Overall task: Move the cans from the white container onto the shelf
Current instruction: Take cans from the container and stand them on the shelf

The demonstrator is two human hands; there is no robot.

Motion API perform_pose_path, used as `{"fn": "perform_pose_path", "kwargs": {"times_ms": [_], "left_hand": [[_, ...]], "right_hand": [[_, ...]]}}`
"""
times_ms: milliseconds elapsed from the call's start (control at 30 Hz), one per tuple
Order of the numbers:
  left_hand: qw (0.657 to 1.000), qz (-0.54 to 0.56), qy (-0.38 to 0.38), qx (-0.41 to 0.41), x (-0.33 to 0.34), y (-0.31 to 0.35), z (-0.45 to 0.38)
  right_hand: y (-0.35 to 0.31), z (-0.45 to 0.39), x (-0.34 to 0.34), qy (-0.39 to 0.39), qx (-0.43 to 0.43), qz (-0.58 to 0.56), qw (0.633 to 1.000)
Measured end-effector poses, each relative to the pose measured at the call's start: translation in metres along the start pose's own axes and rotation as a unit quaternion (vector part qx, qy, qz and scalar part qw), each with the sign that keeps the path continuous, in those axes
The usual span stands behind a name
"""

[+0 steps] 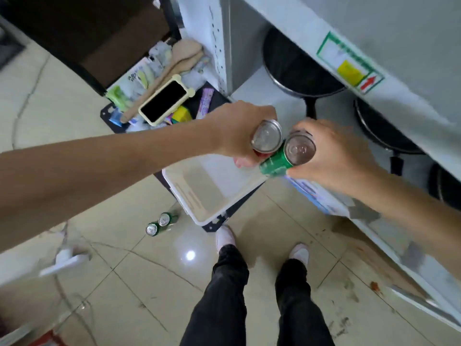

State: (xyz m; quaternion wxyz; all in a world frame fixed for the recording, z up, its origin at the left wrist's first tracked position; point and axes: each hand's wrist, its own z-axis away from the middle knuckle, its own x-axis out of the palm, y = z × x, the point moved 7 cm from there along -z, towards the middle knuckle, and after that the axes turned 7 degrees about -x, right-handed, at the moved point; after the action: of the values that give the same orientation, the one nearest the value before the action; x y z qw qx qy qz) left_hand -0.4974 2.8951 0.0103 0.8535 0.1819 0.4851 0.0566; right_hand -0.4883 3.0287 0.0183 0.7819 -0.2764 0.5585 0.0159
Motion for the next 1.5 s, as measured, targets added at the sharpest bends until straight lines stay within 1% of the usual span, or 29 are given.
{"fn": "perform_pose_path", "kwargs": {"times_ms": [67, 200, 267, 333, 467, 533, 600, 667, 733, 800, 900, 1033, 1100, 1167, 1267, 1367, 1433, 1500], "left_hand": [[0.999, -0.027, -0.006, 0.045, -0.050, 0.053, 0.028], [0.985, -0.065, 0.028, 0.158, -0.141, 0.179, 0.086], [0.973, -0.075, 0.053, 0.213, -0.174, 0.241, 0.108], [0.961, -0.079, 0.074, 0.254, -0.192, 0.301, 0.121], [0.945, -0.097, 0.083, 0.300, -0.187, 0.413, 0.112], [0.939, -0.117, 0.076, 0.315, -0.169, 0.465, 0.100], [0.925, -0.161, 0.089, 0.331, -0.148, 0.512, 0.089], [0.912, -0.198, 0.110, 0.342, -0.126, 0.551, 0.077], [0.906, -0.217, 0.100, 0.349, -0.100, 0.582, 0.064], [0.899, -0.242, 0.088, 0.353, -0.072, 0.603, 0.052], [0.885, -0.299, 0.090, 0.346, -0.038, 0.619, 0.033], [0.872, -0.384, 0.083, 0.290, -0.010, 0.618, 0.004], [0.875, -0.398, 0.070, 0.267, -0.003, 0.614, -0.007], [0.882, -0.393, 0.061, 0.252, 0.000, 0.612, -0.015], [0.888, -0.389, 0.047, 0.243, 0.002, 0.611, -0.019], [0.897, -0.368, 0.031, 0.242, 0.000, 0.601, -0.013], [0.912, -0.320, 0.044, 0.251, -0.018, 0.591, 0.000], [0.921, -0.270, 0.094, 0.265, -0.055, 0.569, 0.017]], "right_hand": [[-0.009, 0.035, -0.069, 0.000, -0.002, 0.005, 1.000], [-0.013, 0.124, -0.205, 0.022, 0.019, 0.017, 0.999], [-0.003, 0.170, -0.263, 0.057, 0.046, 0.019, 0.997], [0.019, 0.215, -0.309, 0.102, 0.083, 0.015, 0.991], [0.080, 0.291, -0.360, 0.170, 0.167, -0.013, 0.971], [0.114, 0.323, -0.368, 0.180, 0.209, -0.010, 0.961], [0.150, 0.350, -0.372, 0.185, 0.248, 0.018, 0.951], [0.186, 0.372, -0.370, 0.188, 0.281, 0.040, 0.940], [0.219, 0.387, -0.364, 0.190, 0.309, 0.043, 0.931], [0.249, 0.394, -0.355, 0.184, 0.323, 0.032, 0.928], [0.286, 0.395, -0.334, 0.169, 0.339, 0.003, 0.926], [0.313, 0.383, -0.303, 0.151, 0.339, -0.037, 0.928], [0.318, 0.375, -0.296, 0.155, 0.339, -0.051, 0.926], [0.322, 0.371, -0.298, 0.161, 0.342, -0.055, 0.924], [0.324, 0.369, -0.296, 0.134, 0.341, -0.052, 0.929], [0.309, 0.364, -0.298, 0.079, 0.339, 0.021, 0.937], [0.286, 0.353, -0.317, 0.096, 0.311, 0.088, 0.941], [0.250, 0.333, -0.342, 0.137, 0.264, 0.130, 0.946]]}}
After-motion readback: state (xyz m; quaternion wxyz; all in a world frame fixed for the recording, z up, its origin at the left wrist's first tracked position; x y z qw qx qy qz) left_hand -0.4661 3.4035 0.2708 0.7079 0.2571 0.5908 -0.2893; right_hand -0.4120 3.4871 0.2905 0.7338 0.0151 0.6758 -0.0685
